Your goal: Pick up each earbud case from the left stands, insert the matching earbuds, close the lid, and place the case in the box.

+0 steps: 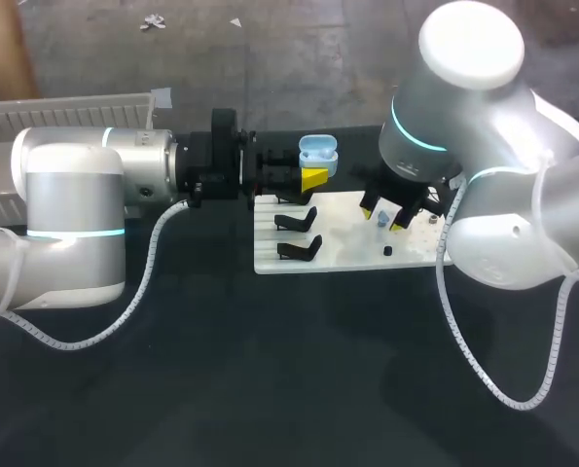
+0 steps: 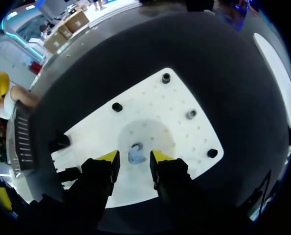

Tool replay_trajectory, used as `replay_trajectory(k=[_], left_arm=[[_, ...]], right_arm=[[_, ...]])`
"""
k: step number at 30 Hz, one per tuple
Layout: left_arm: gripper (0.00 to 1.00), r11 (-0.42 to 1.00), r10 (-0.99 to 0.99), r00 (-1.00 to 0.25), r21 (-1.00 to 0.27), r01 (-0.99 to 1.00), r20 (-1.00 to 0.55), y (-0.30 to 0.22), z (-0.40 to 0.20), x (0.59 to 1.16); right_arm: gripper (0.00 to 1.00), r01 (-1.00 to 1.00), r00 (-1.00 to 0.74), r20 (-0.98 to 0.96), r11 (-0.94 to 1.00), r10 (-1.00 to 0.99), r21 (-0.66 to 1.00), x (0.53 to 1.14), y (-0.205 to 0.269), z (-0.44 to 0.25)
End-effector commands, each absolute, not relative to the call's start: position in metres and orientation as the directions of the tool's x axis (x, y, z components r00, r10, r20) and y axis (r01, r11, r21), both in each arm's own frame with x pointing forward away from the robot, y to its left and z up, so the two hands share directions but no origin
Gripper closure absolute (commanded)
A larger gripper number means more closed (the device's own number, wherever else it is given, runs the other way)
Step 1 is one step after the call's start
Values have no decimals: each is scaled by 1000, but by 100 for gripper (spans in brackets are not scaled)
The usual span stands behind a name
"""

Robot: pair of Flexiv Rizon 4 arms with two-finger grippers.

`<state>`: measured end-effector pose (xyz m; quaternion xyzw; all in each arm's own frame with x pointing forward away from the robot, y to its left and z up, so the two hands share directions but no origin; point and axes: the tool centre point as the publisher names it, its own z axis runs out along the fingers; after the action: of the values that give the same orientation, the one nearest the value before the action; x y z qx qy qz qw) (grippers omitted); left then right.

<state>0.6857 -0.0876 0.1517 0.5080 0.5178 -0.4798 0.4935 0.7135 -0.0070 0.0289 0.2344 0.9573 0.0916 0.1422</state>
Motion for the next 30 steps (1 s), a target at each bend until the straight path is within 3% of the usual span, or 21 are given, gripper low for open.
replay_trajectory(k=[1,22,30], left_arm=[[100,27,50,6,7,1000,-999,-88,151,685],[100,27,50,6,7,1000,-999,-88,151,685],[100,27,50,6,7,1000,-999,-88,151,685]], right_arm=[[62,426,-848,-229,872,477,240,715,-6,28],[67,437,-845,-226,869,485,233,715,-7,27],[83,437,-845,-226,870,484,228,715,-8,27]])
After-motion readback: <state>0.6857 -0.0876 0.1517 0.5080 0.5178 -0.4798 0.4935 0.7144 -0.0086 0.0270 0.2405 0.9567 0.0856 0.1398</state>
